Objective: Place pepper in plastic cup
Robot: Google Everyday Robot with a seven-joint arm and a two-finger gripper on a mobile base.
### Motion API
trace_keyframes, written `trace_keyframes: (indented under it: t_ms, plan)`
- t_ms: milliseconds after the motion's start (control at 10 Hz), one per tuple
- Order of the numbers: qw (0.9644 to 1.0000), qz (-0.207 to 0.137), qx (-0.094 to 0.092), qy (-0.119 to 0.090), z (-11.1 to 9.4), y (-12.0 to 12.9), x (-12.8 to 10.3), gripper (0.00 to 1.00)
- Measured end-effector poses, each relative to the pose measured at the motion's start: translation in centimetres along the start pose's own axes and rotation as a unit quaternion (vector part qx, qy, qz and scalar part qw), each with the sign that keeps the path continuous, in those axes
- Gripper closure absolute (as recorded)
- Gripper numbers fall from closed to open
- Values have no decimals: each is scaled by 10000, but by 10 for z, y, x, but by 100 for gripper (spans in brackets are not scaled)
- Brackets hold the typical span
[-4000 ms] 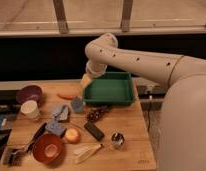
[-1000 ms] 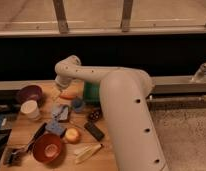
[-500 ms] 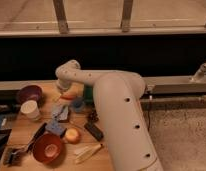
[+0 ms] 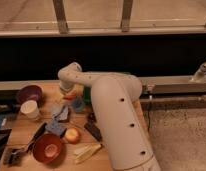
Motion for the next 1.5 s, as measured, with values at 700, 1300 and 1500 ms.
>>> trace_keyframes:
  t_ms: [700, 1300, 1500]
  plan:
    - [9998, 161, -130, -58, 9, 7, 6, 20]
    - [9988, -134, -455, -132, 25, 24, -24, 23]
    - [9984, -135, -540, -130, 28, 28, -23, 42]
